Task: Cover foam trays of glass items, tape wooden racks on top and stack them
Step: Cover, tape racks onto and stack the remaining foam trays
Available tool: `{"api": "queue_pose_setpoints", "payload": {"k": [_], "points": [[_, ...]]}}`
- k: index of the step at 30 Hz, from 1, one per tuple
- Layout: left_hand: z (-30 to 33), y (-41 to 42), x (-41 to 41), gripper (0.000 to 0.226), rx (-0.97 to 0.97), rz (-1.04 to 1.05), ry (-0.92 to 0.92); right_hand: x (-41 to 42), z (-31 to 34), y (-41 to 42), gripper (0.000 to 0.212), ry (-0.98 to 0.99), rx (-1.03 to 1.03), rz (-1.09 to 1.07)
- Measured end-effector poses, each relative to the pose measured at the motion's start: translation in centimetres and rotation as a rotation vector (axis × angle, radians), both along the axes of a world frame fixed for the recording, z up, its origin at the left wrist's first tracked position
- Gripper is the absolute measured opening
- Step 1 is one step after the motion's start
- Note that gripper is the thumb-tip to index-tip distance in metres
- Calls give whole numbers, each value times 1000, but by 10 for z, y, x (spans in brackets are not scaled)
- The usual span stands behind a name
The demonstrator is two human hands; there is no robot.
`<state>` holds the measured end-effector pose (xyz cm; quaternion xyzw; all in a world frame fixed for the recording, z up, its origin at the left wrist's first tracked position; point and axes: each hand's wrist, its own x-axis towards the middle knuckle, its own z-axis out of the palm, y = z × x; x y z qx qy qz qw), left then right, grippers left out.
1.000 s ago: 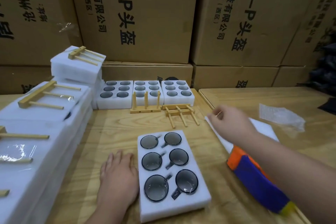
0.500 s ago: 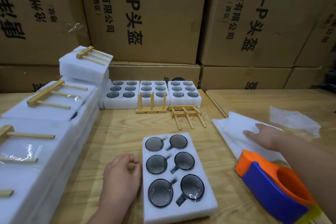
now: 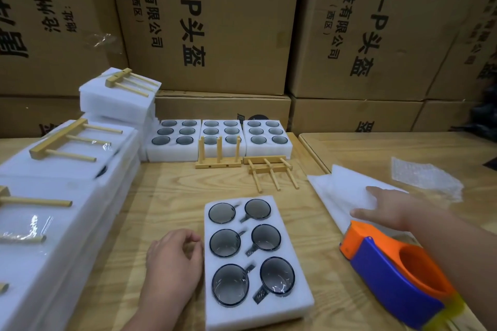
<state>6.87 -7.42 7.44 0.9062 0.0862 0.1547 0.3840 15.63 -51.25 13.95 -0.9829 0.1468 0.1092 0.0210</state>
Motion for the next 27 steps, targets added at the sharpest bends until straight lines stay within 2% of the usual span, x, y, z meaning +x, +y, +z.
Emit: {"api": "queue_pose_setpoints", "payload": {"k": [6, 13, 19, 23, 27], "points": [[-1, 0, 0, 14, 1, -7, -8, -5, 4, -2, 86, -124, 14, -25], [-1, 0, 2, 16, 31, -5, 11, -6, 7, 2, 51, -116, -14, -11], [-2, 0, 3, 12, 44, -15, 22, -4, 29, 26, 39, -359, -71, 1], [-3, 1, 3, 12, 42, -18, 16, -14, 61, 70, 42, -592, 82, 130], [-3, 1, 3, 13, 48, -18, 11, -33, 83, 121, 20, -751, 282, 350]]}}
